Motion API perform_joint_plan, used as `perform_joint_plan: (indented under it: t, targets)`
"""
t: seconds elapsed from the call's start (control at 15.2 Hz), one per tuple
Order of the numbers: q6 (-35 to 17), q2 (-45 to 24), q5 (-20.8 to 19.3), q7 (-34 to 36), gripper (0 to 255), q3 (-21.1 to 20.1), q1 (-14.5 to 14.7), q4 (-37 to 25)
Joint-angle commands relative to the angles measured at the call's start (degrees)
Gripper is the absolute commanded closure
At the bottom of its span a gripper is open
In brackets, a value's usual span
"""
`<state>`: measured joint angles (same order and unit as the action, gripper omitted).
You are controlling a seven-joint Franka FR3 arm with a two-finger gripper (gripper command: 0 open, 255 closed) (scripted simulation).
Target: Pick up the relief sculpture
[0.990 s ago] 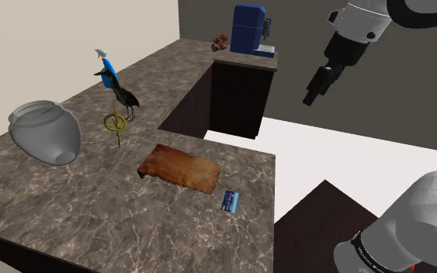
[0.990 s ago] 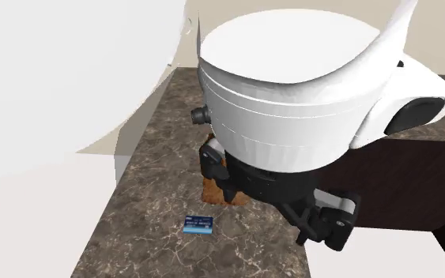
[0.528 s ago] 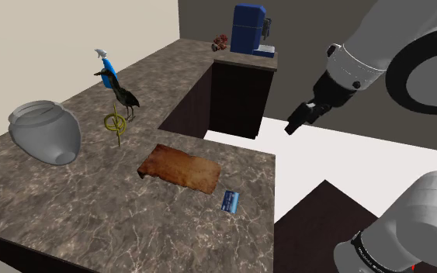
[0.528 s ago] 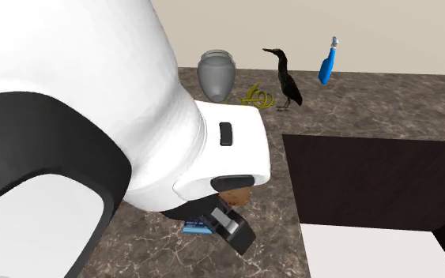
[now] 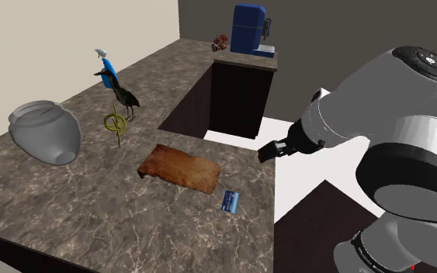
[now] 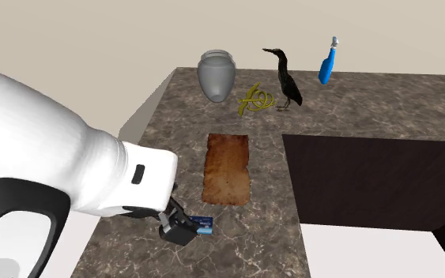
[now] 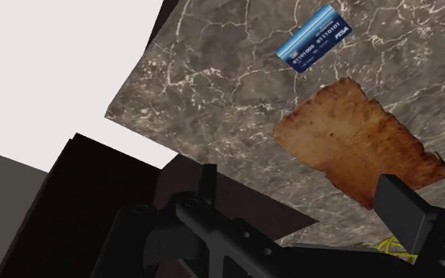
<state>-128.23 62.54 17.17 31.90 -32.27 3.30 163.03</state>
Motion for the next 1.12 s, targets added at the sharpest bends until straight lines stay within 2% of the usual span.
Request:
perform_joint_plan:
  t: [0.0, 0.2, 0.4, 0.59, 0.79, 1.06]
  targets:
    - [-4.47, -0.96, 2.27, 6.89, 0, -6.49, -0.38, 0.74]
    - [-11.20, -4.26, 4.67, 16.65, 0, -16.97, -3.61, 0.10]
    - [-16.92, -7.32, 5.90, 26.46, 0, -28.31, -9.98, -2.49]
    - [-20.84, -8.45, 6.37, 35.89, 0, -39.90, -18.87, -6.79]
    - [-22.59, -6.79, 6.87, 44.40, 0, -50.48, -28.64, -12.54]
    - [-21.73, -0.95, 7.87, 54.30, 0, -60.96, -40.55, -22.02]
